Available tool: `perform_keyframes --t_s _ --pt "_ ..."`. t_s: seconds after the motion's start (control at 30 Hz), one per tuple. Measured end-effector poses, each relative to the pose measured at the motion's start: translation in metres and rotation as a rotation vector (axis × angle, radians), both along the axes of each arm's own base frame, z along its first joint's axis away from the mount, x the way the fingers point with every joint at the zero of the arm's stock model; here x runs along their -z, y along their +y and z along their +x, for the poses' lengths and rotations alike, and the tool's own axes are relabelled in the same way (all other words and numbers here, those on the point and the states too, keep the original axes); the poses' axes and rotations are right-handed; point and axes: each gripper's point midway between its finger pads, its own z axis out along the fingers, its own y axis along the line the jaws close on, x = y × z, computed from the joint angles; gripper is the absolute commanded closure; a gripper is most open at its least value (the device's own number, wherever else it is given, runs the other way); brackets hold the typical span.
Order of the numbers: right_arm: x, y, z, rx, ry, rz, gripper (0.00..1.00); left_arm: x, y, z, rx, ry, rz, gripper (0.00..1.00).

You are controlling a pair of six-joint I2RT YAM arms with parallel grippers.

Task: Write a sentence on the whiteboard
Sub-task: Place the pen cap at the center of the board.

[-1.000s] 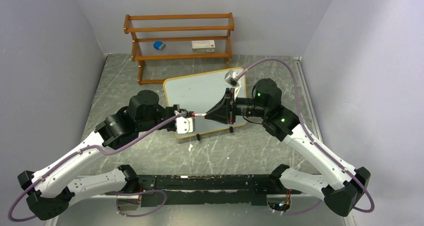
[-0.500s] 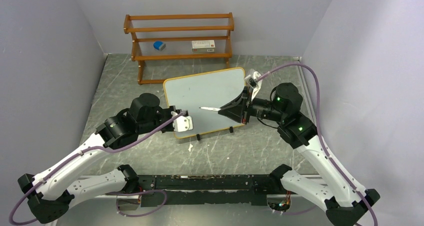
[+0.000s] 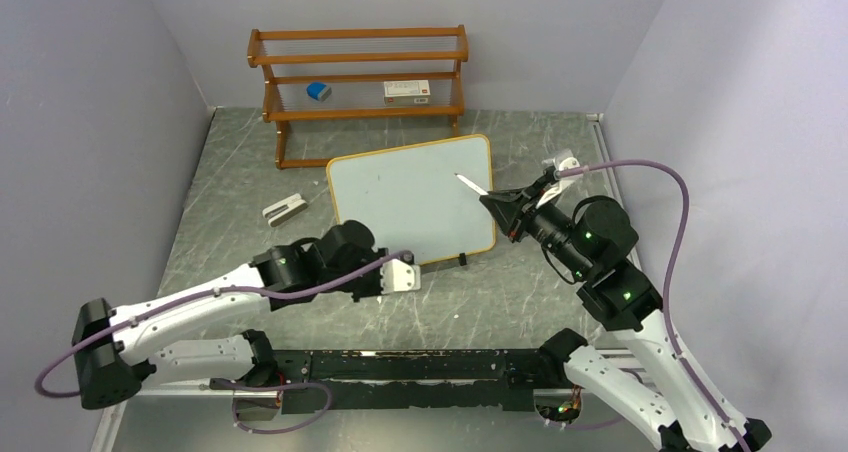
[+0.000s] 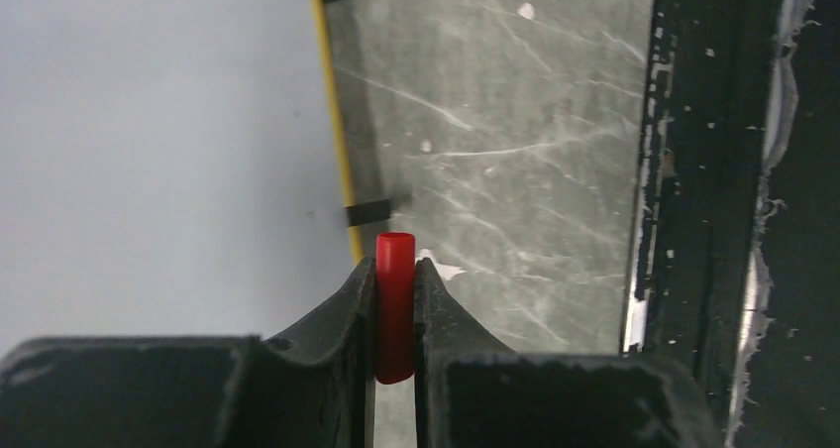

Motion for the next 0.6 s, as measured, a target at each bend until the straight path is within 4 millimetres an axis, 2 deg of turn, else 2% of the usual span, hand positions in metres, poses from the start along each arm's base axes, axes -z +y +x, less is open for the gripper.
perform_keyframes --t_s 0.17,0.33,0.47,0.6 --pt "0.003 -0.016 0.007 0.095 -0.014 -0.011 1.00 0.030 -0.017 -0.018 0.011 0.064 0.056 0.92" --pt "0.017 -0.029 0.010 0.163 -0.010 -0.025 1.00 0.065 -0.037 -0.035 0.023 0.110 0.114 0.91" --pt "0.027 -0.030 0.013 0.180 0.004 -0.039 1.00 0.101 -0.042 -0.038 0.003 0.154 0.194 0.90" --pt "0.034 -0.028 0.016 0.181 0.018 -0.052 1.00 0.122 -0.044 -0.036 -0.013 0.169 0.240 0.88"
